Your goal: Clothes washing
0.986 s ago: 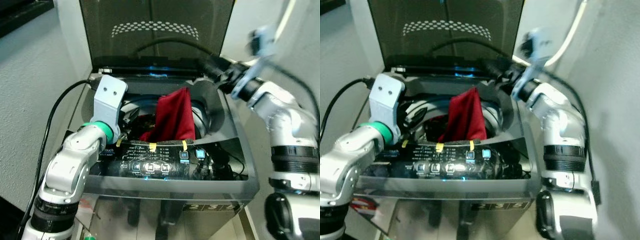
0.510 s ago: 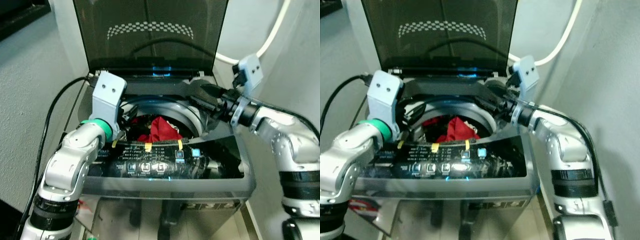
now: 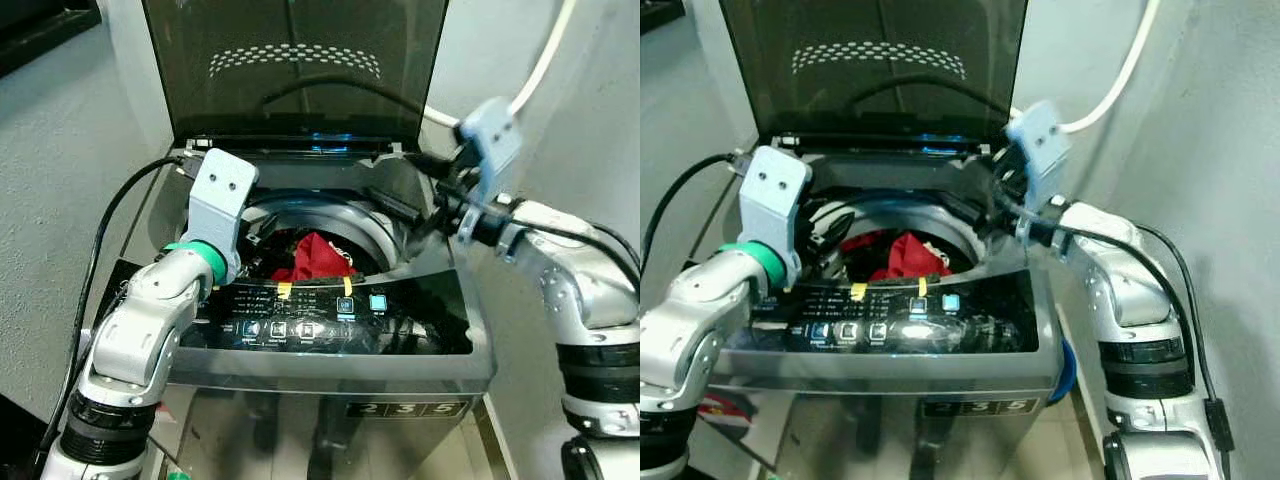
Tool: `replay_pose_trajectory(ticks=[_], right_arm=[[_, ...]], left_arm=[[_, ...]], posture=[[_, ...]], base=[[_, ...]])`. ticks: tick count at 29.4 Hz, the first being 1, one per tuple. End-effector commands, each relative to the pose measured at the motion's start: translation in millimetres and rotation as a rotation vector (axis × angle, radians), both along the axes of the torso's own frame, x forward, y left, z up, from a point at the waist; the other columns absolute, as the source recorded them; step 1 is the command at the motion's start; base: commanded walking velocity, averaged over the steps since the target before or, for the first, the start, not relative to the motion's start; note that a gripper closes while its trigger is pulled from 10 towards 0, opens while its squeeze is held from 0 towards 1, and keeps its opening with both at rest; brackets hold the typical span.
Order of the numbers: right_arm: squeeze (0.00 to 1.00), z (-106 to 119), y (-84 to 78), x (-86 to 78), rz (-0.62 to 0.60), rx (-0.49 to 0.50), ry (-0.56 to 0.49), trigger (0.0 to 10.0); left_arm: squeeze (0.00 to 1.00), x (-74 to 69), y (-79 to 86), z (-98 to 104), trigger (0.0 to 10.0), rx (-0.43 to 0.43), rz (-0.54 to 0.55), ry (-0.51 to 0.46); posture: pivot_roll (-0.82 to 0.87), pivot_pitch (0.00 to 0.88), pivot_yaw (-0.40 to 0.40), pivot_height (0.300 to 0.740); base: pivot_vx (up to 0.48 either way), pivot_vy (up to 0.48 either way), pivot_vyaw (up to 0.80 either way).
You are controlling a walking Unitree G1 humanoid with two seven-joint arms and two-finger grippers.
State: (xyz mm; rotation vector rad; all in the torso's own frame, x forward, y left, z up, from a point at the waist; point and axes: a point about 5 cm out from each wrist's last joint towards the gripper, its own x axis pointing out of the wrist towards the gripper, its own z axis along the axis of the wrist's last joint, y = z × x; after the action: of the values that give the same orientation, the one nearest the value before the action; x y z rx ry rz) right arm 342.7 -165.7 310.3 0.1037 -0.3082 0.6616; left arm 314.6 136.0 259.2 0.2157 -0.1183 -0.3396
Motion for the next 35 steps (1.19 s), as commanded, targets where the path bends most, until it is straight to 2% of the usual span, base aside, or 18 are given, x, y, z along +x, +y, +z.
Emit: replay_pose_trajectory(ticks=[1,2,4,5,6,7,8,10,11,12,13,14,15,17,22,28,35], right_arm=[[0.0,11.6,-12.8,-0.7,-0.045,0.083,-0.038,10.0],[0.0,18.6,-25.1,-1.0,-0.124,0.213,-0.086,10.0],[0.0,18.6,-25.1,-1.0,-0.124,0.213,-0.086,10.0],[0.0,19.2,-33.1,-1.2,-0.213,0.305,-0.114,10.0],[0.0,19.2,-33.1,-1.2,-0.213,0.305,-0.114,10.0],[0.0,-2.9,-35.2,2.5,-0.383,0.25,-0.086,10.0],[0.0,-19.2,-34.4,3.2,-0.482,0.19,-0.073,10.0],[0.0,-49.7,-20.0,0.1,-0.534,0.147,-0.007,10.0],[0.0,-57.1,-9.4,-3.5,-0.524,0.131,0.013,10.0],[0.0,-57.1,-9.4,-3.5,-0.524,0.131,0.013,10.0],[0.0,-67.8,7.0,-9.1,-0.511,0.102,0.05,10.0],[0.0,-70.7,10.8,-10.1,-0.508,0.093,0.064,10.0],[0.0,-70.7,10.8,-10.1,-0.508,0.093,0.064,10.0],[0.0,-83.7,18.2,-9.9,-0.552,-0.009,0.058,10.0],[0.0,-86.1,17.0,-9.2,-0.559,0.011,0.056,10.0],[0.0,-71.8,22.2,-8.6,-0.508,0.043,-0.024,10.0],[0.0,-43.6,22.6,-1.7,-0.467,0.084,-0.106,10.0]], left_arm=[[0.0,-1.1,2.5,1.3,10.0,-0.016,0.006,-0.016],[0.0,-1.5,3.0,4.4,10.0,-0.035,0.005,-0.038],[0.0,-1.5,3.0,4.4,10.0,-0.035,0.005,-0.038],[0.0,-1.4,3.2,5.1,10.0,-0.04,0.005,-0.05],[0.0,-1.4,3.2,5.1,10.0,-0.04,0.005,-0.05],[0.0,1.0,2.3,2.5,10.0,-0.045,0.026,-0.055],[0.0,2.9,1.6,0.4,10.0,-0.047,0.04,-0.057],[0.0,6.4,2.1,-3.1,10.0,-0.02,0.092,-0.082],[0.0,6.1,2.5,-4.4,10.0,-0.016,0.107,-0.095],[0.0,6.1,2.5,-4.4,10.0,-0.016,0.107,-0.095],[0.0,4.4,3.3,-7.7,10.0,-0.034,0.119,-0.1],[0.0,3.7,3.5,-8.7,10.0,-0.042,0.12,-0.101],[0.0,3.7,3.5,-8.7,10.0,-0.042,0.12,-0.101],[0.0,-0.8,2.9,-13.6,10.0,-0.063,0.115,-0.108],[0.0,-1.0,0.9,-16.8,10.0,-0.07,0.114,-0.103],[0.0,-3.7,0.8,-20.3,10.0,-0.084,0.126,-0.12],[0.0,-6.0,1.4,-25.0,10.0,-0.082,0.138,-0.12]], posture=[[0.06,0.022,0.05,0.74],[0.06,0.022,0.049,0.74],[0.06,0.022,0.049,0.74],[0.05,0.021,0.053,0.74],[0.05,0.021,0.053,0.74],[0.05,0.017,0.055,0.74],[0.05,0.017,0.055,0.74],[0.05,0.019,0.048,0.74],[0.04,0.022,0.031,0.74],[0.04,0.022,0.031,0.74],[0.04,0.022,0.031,0.74],[0.04,0.022,0.031,0.74],[0.04,0.022,0.031,0.74],[0.03,0.027,0.011,0.74],[0.03,0.027,0.011,0.74],[0.03,0.03,-0.027,0.74],[0.03,0.014,-0.04,0.74]], base=[[0.0,0.0,0.0],[0.0,0.0,0.0],[0.0,0.0,0.0],[0.0,0.0,0.0],[0.0,0.0,0.0],[0.0,0.0,0.0],[0.0,0.0,0.0],[0.0,0.0,0.0],[0.0,0.0,0.0],[0.0,0.0,0.0],[0.0,0.0,0.0],[0.0,0.0,0.0],[0.0,0.0,0.0],[0.0,0.0,0.0],[0.0,0.0,0.16],[0.0,0.0,0.8],[0.0,0.0,0.8]])
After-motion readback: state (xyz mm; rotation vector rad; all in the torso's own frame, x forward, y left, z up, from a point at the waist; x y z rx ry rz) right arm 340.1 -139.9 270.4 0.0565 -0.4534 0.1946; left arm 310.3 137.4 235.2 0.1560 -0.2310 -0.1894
